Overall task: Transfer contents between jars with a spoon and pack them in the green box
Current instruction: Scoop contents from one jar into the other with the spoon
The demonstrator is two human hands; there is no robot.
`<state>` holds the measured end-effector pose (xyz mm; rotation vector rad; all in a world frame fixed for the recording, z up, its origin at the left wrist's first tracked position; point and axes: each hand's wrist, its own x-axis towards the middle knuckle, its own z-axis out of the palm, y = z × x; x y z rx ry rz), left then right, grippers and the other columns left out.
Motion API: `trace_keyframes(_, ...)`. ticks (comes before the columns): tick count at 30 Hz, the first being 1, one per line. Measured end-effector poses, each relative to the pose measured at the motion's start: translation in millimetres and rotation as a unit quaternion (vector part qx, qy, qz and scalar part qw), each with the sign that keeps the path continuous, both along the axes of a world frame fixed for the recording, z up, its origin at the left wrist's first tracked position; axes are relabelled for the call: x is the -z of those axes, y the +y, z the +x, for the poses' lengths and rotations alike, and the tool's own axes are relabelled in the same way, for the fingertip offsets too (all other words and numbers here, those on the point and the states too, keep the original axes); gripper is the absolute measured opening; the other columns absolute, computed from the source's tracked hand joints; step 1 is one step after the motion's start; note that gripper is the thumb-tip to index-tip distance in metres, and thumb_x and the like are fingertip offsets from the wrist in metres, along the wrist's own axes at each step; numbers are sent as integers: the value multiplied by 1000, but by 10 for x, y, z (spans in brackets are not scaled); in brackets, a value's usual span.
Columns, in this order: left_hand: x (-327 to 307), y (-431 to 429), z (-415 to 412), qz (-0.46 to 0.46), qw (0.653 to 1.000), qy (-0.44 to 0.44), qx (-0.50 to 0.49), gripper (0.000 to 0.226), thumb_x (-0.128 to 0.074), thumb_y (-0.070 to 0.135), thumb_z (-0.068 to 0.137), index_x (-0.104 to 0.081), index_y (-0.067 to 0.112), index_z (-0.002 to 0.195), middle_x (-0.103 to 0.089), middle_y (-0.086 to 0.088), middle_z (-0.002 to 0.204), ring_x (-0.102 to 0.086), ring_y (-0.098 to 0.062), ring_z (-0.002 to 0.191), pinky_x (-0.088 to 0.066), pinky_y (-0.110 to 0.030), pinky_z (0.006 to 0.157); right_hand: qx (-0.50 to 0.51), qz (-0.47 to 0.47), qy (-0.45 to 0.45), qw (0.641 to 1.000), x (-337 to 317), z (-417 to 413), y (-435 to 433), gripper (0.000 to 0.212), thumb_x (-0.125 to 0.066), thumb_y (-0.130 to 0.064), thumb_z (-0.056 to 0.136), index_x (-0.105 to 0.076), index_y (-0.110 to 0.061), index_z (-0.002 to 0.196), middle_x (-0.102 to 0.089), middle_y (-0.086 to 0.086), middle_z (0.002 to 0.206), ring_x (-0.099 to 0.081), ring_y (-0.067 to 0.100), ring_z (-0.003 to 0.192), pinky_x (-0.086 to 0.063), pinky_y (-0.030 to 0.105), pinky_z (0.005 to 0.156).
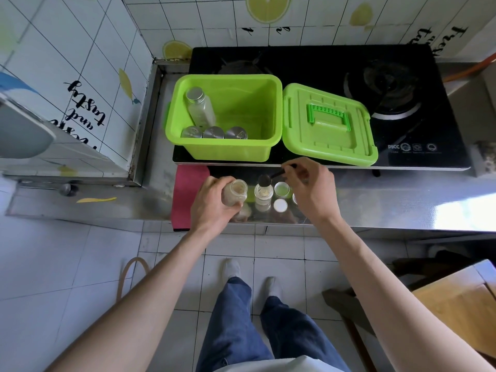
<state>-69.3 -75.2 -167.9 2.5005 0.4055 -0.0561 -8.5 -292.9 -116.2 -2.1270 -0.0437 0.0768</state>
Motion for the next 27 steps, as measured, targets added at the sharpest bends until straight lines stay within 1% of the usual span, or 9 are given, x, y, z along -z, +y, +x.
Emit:
trace_keyframes(3, -13, -14, 5, -1, 1000, 3, 2, 56, -86, 33, 77, -63, 38, 128, -49, 12, 106, -54, -12, 97, -39, -29, 70, 30, 81, 23, 996, -114, -36, 32, 15, -62, -20, 98, -76, -15, 99, -77, -5, 81, -74, 10, 75, -60, 36, 77)
trace_keyframes(5, -15, -21, 5, -4, 1000, 3, 6, 56, -86, 34, 77, -63, 39, 128, -49, 12, 106, -55, -13, 96, -39, -29, 70, 25, 114, 31, 993, -184, -57, 72, 16, -61, -17, 99, -76, -12, 101, -78, -3, 82, -74, 9, 75, -61, 36, 77)
trace_keyframes(7, -20, -22, 4, -7, 1000, 0, 6, 56, -86, 36, 77, -63, 40, 128, -49, 13, 105, -55, -13, 95, -40, -29, 69, 19, 129, 33, 991, -233, -75, 111, 16, -61, -17, 100, -76, -11, 101, -78, -2, 83, -74, 9, 74, -62, 35, 76)
trace_keyframes(13, -73, -21, 4, -4, 1000, -13, 6, 56, -86, 36, 76, -63, 41, 126, -48, 14, 102, -56, -12, 92, -41, -29, 69, -32, 62, -8, 998, -246, -131, 209, 15, -61, -20, 99, -75, -16, 101, -76, -9, 84, -72, 5, 76, -59, 32, 73)
trace_keyframes(16, -93, -31, -6, -1, 1000, -22, 12, 55, -86, 34, 75, -63, 40, 126, -47, 15, 100, -55, -11, 90, -39, -29, 68, -81, 22, -51, 995, -222, -169, 264, 14, -61, -20, 98, -75, -18, 102, -75, -8, 89, -70, 6, 79, -58, 35, 73)
trace_keyframes(19, -100, -44, -6, -2, 999, -31, 17, 54, -86, 35, 75, -64, 41, 124, -48, 14, 100, -56, -12, 90, -41, -29, 67, -125, -32, -97, 987, -186, -203, 332, 15, -59, -22, 98, -74, -23, 101, -71, -7, 95, -68, 10, 79, -57, 40, 68)
trace_keyframes(21, -101, -52, -6, -3, 999, -32, 16, 52, -85, 36, 75, -63, 42, 123, -49, 14, 100, -56, -11, 92, -44, -30, 68, -146, -76, -116, 980, -167, -217, 361, 15, -59, -24, 98, -73, -27, 101, -69, -9, 95, -66, 13, 80, -55, 38, 66)
trace_keyframes(24, -113, -62, -10, -2, 999, -34, 17, 49, -84, 40, 77, -62, 44, 121, -49, 15, 102, -57, -11, 95, -43, -30, 67, -171, -119, -119, 971, -123, -231, 389, 12, -62, -23, 97, -73, -26, 101, -69, -9, 96, -65, 16, 85, -53, 36, 65)
trace_keyframes(27, -130, -63, -14, -7, 999, -37, 21, 48, -84, 40, 78, -62, 44, 120, -50, 15, 104, -57, -10, 96, -42, -29, 67, -163, -112, -87, 976, -62, -233, 421, 11, -62, -24, 96, -73, -25, 96, -72, -9, 93, -67, 15, 81, -55, 38, 67)
